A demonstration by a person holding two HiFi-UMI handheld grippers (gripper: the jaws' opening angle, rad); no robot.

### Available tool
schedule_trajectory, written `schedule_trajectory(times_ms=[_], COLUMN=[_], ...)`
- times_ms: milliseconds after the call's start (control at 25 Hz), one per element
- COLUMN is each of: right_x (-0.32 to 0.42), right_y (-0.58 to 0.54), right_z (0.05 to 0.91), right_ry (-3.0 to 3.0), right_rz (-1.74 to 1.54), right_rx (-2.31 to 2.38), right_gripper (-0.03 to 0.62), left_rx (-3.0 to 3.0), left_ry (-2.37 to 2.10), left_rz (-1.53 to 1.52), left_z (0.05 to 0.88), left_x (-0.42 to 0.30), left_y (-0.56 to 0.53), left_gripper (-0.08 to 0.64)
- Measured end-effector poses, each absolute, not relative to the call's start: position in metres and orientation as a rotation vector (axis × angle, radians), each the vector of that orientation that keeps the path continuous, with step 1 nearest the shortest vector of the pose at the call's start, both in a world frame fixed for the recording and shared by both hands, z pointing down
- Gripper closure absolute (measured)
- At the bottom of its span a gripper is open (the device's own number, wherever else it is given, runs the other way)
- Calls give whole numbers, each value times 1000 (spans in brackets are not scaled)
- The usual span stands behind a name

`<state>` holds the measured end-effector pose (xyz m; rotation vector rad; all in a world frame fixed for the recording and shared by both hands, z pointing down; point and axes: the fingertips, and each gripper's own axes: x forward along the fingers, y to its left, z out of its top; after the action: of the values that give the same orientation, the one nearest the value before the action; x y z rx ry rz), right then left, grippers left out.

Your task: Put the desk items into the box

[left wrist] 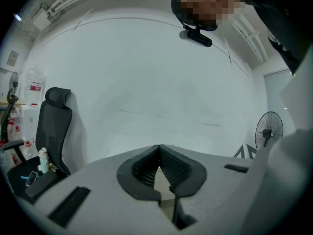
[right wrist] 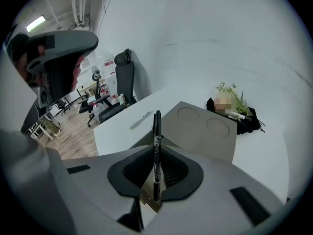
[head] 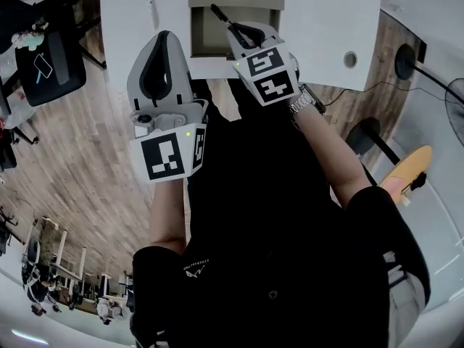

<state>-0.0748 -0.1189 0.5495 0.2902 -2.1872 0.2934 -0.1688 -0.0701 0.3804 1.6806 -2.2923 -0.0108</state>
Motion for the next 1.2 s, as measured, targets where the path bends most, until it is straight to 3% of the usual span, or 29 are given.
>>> schedule_trajectory(times_ms=[1200], right_x=[-72], right_y=[-107], right_z=[660], right_ry=[-1961], right_rz=[246], right_rx=[168], right_gripper=[551], left_rx=[1515], left_ry=[-2252], left_rz=[29], left_z=[436], left_x=[-185], left_y=[-37], left_gripper=[552])
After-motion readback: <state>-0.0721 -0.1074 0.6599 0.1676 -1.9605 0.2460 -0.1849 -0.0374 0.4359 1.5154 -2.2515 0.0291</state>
